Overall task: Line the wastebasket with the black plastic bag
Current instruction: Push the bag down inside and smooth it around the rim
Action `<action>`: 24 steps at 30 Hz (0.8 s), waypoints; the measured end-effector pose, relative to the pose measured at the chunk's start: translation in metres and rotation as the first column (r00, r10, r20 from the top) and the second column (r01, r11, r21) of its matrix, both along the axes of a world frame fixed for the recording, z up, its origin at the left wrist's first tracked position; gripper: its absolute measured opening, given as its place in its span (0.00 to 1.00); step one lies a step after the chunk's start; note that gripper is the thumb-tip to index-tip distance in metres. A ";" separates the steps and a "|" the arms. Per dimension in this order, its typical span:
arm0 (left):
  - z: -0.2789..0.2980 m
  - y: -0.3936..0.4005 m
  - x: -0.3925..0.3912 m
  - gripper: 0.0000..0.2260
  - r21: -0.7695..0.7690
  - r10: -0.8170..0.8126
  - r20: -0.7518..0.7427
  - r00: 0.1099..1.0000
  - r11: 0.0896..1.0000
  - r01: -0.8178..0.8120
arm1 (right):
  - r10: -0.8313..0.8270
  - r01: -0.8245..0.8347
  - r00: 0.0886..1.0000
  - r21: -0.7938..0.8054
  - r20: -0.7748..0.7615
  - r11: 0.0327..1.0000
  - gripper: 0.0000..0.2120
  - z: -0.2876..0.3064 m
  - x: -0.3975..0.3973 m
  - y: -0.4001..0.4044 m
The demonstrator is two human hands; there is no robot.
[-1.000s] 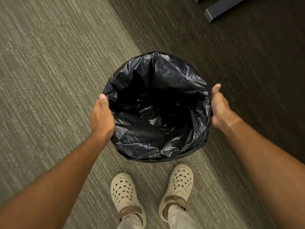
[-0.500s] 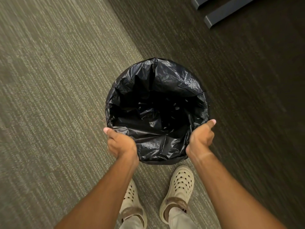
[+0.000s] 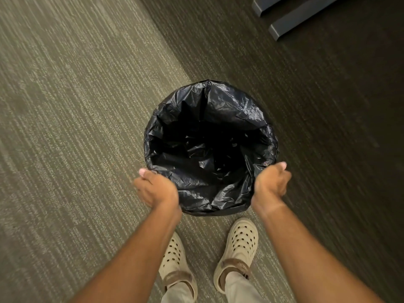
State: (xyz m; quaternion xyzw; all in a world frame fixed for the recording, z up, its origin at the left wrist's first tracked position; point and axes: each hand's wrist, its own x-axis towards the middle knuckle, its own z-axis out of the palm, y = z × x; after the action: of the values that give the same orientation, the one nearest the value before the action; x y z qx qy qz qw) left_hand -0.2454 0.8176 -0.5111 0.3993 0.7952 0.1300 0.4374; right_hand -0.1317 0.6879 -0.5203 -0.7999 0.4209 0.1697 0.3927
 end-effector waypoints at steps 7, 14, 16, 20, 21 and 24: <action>-0.008 -0.013 0.018 0.31 -0.141 0.263 -0.055 0.963 0.953 -0.268 | -0.418 0.468 0.869 0.165 -0.266 0.868 0.34 -0.020 -0.011 0.015; -0.020 -0.012 -0.007 0.37 -0.314 0.352 0.211 0.912 0.908 -0.278 | -0.366 0.445 0.895 0.458 -0.255 0.770 0.32 -0.014 -0.022 0.000; -0.014 -0.020 -0.015 0.35 -0.268 0.295 0.159 0.942 0.931 -0.247 | -0.379 0.421 0.905 0.285 -0.194 0.861 0.29 0.000 -0.031 -0.001; 0.004 -0.053 -0.018 0.15 -0.242 0.310 0.026 0.950 0.924 -0.295 | -0.322 0.360 0.926 0.200 -0.200 0.911 0.18 0.014 -0.058 -0.002; 0.008 -0.059 -0.016 0.16 -0.299 0.343 0.028 0.939 0.899 -0.320 | -0.332 0.397 0.904 0.243 -0.268 0.885 0.17 0.016 -0.063 0.003; 0.010 -0.062 -0.002 0.27 -0.447 0.446 0.053 0.894 0.811 -0.378 | -0.341 0.476 0.846 0.291 -0.410 0.830 0.27 0.019 -0.065 0.015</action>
State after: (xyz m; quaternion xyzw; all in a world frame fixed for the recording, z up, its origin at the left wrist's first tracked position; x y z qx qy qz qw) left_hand -0.2477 0.7560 -0.5008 0.1006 0.8351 0.0762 0.5354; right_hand -0.1965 0.7029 -0.5016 -0.5556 0.6045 0.2946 0.4890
